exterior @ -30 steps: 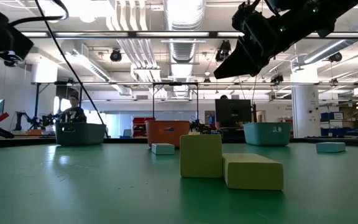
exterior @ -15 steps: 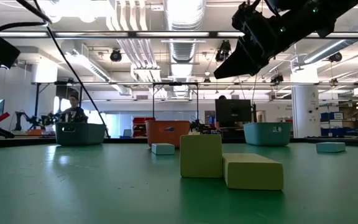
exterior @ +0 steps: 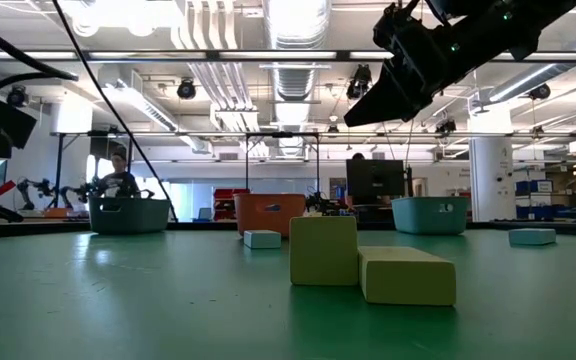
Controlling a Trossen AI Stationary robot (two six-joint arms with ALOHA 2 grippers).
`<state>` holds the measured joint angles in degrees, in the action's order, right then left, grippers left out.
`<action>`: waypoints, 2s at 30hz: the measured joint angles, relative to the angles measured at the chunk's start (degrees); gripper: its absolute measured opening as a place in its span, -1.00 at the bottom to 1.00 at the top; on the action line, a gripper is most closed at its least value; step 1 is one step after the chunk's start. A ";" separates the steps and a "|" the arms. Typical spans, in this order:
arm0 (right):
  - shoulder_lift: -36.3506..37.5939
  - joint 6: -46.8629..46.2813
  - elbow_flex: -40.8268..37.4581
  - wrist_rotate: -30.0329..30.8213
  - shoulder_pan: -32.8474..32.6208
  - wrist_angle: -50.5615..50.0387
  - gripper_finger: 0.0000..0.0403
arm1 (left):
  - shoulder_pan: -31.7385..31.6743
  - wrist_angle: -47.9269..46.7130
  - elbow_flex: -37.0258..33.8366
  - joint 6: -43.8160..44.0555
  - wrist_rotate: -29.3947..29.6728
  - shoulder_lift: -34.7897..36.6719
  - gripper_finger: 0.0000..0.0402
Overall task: Sort & place blocks by color
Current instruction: Put the dark blue wooden block into the orange bin
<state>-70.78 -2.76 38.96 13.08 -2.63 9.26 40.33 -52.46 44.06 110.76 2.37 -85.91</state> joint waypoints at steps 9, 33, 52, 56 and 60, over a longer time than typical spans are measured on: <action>0.00 0.48 -0.04 0.00 0.00 0.01 -0.57 | -0.13 -0.52 0.94 -0.93 2.68 -0.32 -0.42; 2.83 3.66 -2.48 -0.19 -0.13 -0.03 -0.61 | -27.85 22.90 13.57 -75.90 26.25 0.89 -0.42; 10.40 -0.26 -7.43 -1.48 -0.13 0.74 -0.62 | -52.23 43.41 13.53 -88.78 23.18 -10.48 -0.42; 10.09 -0.20 -7.43 -1.48 -0.13 0.89 -0.64 | -52.28 43.40 13.53 -88.70 23.10 -11.17 -0.31; 9.86 -0.22 -7.43 -1.47 -0.13 0.88 -0.64 | -52.28 43.56 13.53 -88.70 23.10 -10.89 0.03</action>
<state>-60.93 -2.98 31.53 11.61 -2.76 10.14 -11.94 -8.90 57.58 22.06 25.47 -96.80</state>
